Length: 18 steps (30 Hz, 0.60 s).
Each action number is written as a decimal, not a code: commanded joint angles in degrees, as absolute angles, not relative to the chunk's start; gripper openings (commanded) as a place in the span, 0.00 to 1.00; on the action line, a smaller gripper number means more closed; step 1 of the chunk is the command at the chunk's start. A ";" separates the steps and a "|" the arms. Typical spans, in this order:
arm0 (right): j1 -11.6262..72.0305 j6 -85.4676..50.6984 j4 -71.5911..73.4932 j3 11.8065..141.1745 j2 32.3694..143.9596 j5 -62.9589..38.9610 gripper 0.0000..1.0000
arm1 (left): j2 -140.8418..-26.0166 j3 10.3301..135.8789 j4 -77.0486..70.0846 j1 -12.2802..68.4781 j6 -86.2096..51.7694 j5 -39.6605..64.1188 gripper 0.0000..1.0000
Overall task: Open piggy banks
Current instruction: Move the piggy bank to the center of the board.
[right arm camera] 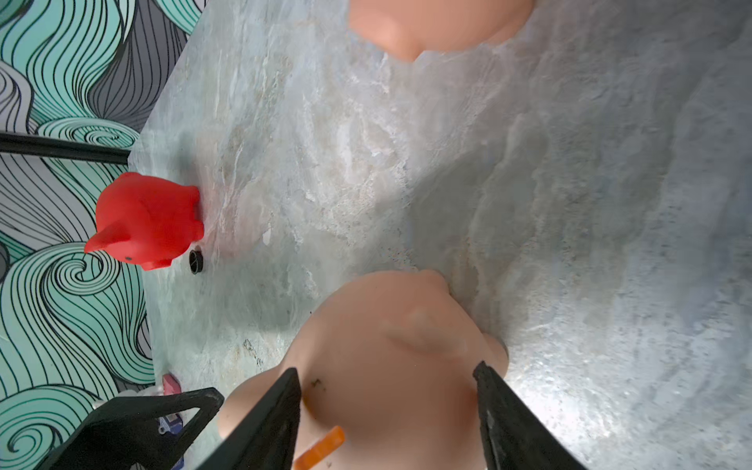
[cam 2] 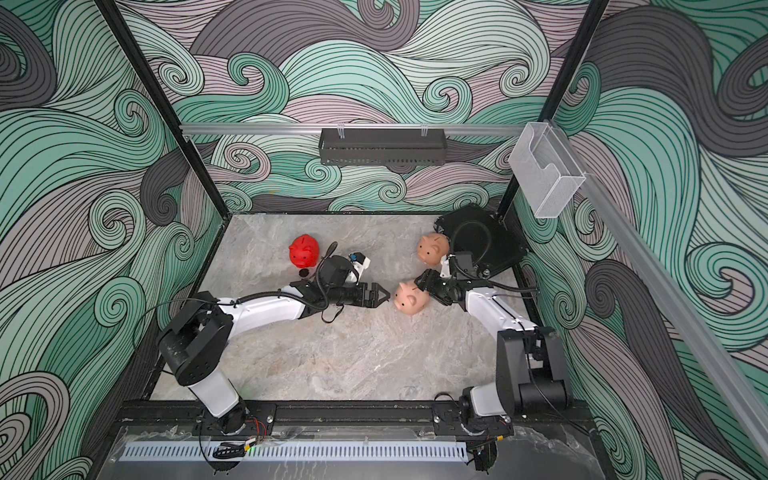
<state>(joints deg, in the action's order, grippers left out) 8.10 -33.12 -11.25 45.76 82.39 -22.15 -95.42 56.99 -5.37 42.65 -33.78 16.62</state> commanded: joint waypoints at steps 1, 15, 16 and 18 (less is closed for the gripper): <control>12.06 -31.84 -12.05 45.74 83.33 -20.78 0.67 | -89.15 55.21 -2.88 41.62 -32.03 10.37 0.95; 32.64 -39.33 -7.71 49.87 88.15 -16.30 0.65 | -69.31 45.23 13.98 39.91 -32.74 2.06 0.93; 33.82 -39.31 -7.25 50.60 88.44 -16.00 0.65 | -68.70 44.83 15.08 39.99 -32.78 2.32 0.93; 34.75 -38.83 -6.89 51.47 88.18 -15.25 0.65 | -67.56 43.86 15.56 40.04 -32.09 3.52 0.93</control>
